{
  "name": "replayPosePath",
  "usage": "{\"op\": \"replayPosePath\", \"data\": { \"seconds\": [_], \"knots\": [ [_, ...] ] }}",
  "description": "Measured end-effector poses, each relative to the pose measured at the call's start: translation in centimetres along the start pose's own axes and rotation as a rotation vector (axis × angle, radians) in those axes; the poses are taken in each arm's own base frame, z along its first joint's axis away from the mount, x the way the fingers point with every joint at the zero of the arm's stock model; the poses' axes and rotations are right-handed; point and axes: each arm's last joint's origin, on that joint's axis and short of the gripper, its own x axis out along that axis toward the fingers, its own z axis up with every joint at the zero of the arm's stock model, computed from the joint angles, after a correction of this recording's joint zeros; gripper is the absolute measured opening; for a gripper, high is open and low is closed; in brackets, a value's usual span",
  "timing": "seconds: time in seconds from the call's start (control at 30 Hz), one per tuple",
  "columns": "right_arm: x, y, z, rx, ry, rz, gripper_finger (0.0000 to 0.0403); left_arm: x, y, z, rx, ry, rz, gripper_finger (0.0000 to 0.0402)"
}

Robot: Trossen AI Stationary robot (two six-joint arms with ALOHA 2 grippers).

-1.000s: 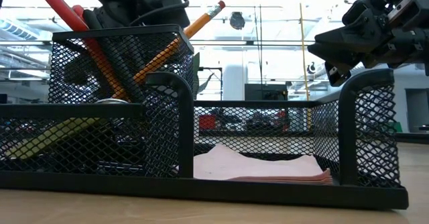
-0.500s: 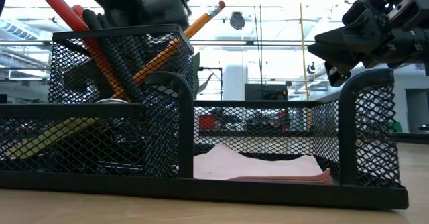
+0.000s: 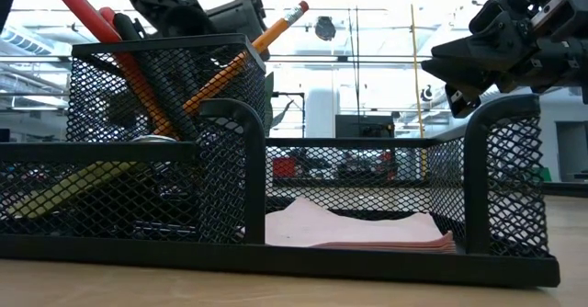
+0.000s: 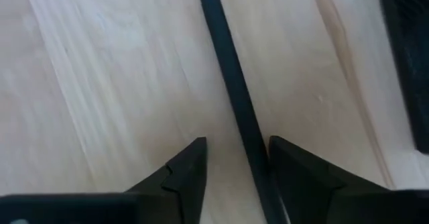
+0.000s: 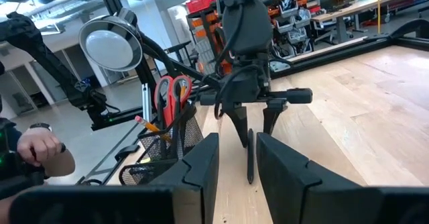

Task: Pick and place office supplies into organizer
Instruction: Put the black pen into the black desk organizer

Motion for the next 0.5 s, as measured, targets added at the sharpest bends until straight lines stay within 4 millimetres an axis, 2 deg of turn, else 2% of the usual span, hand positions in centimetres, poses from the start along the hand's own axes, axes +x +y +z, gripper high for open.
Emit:
{"op": "replayPosePath", "data": {
  "seconds": [0.33, 0.5],
  "knots": [
    [0.0, 0.0, 0.0, 0.0, 0.0, 0.0, 0.0091, 0.08, 0.07, 0.27, -0.023, -0.022, 0.034, 0.0045],
    [0.0, 0.0, 0.0, 0.0, 0.0, 0.0, 0.0091, 0.07, 0.24, 0.62, -0.054, -0.055, 0.071, 0.001]
  ]
}}
